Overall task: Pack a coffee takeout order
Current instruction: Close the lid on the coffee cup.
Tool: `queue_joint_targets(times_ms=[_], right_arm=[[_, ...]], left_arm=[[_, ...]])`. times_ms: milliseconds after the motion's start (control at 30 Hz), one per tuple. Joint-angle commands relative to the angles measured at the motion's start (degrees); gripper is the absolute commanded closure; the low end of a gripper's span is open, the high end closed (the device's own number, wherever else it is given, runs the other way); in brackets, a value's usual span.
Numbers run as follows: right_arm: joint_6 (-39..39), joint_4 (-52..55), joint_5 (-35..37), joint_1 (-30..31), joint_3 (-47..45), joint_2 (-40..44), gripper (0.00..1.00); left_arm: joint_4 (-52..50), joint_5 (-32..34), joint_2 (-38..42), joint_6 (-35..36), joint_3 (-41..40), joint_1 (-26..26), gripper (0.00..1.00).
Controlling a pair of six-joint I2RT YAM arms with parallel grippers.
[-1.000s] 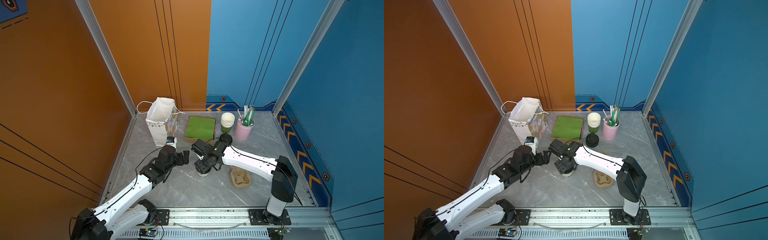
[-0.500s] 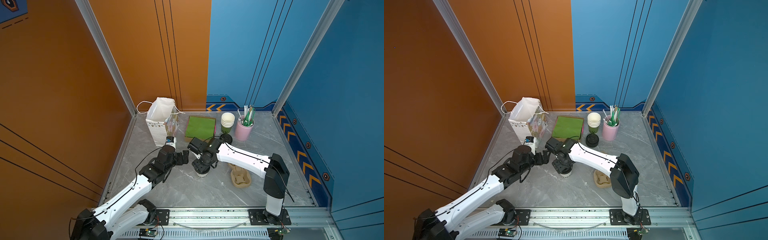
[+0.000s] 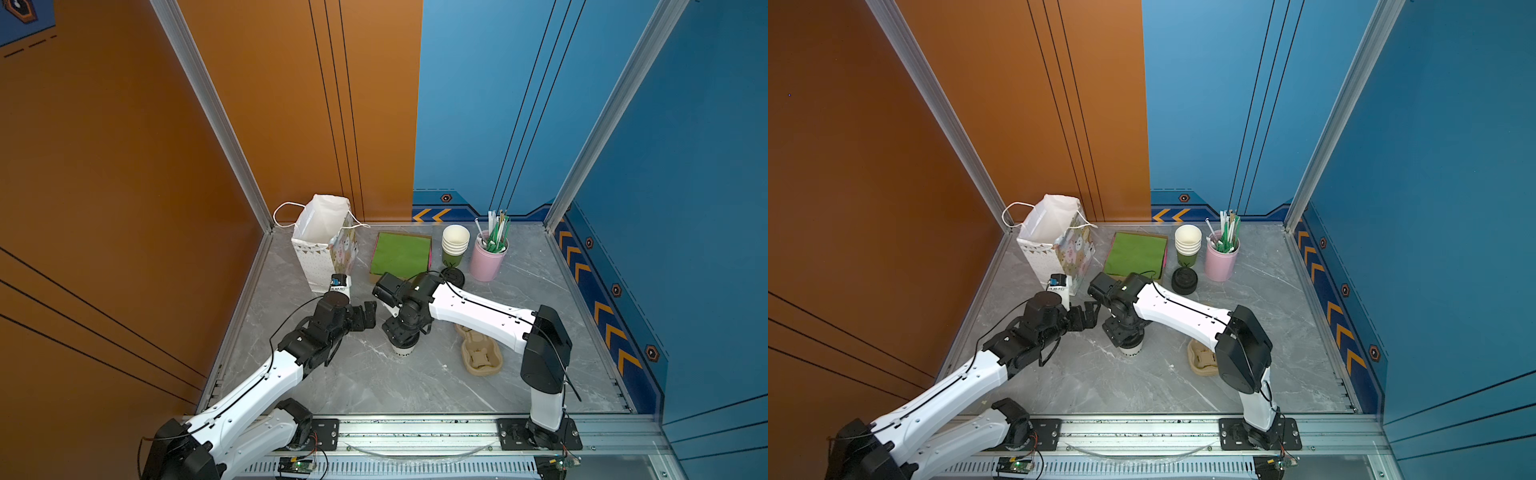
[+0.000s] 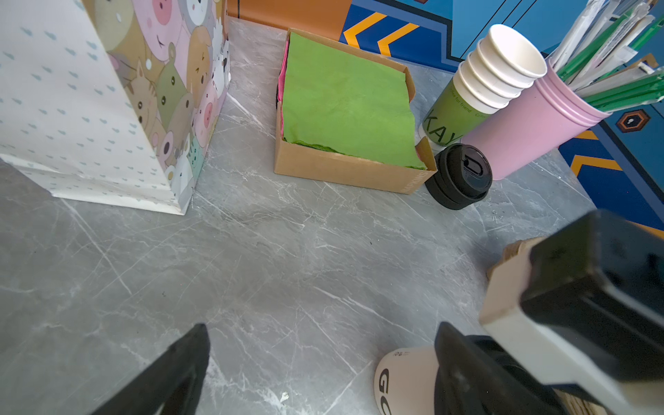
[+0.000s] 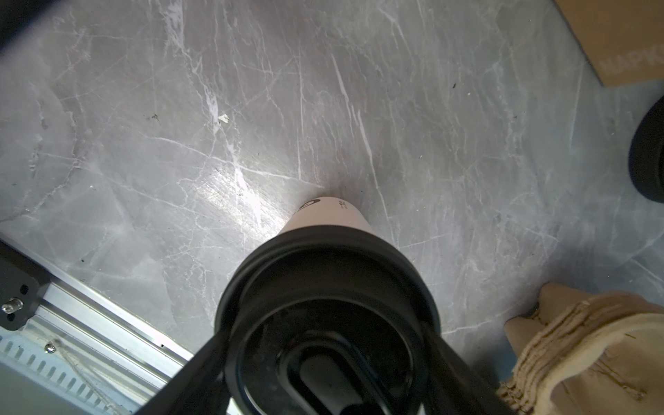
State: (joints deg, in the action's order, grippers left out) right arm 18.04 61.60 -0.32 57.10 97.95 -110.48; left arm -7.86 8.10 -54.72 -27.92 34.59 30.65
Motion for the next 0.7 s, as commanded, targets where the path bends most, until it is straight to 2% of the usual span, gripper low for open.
queue_joint_targets(times_ms=[0,667], right_arm=[[0.64,4.05,-3.37,0.07,-0.45,-3.69,0.21],[0.99,3.45,-1.31,0.04,2.86,-2.2,0.17]], left_arm=[[0.56,-1.06,1.06,0.68,-0.99,-0.68,0.02],[-0.4,-1.17,2.31,0.87,-1.36,-1.3,0.02]])
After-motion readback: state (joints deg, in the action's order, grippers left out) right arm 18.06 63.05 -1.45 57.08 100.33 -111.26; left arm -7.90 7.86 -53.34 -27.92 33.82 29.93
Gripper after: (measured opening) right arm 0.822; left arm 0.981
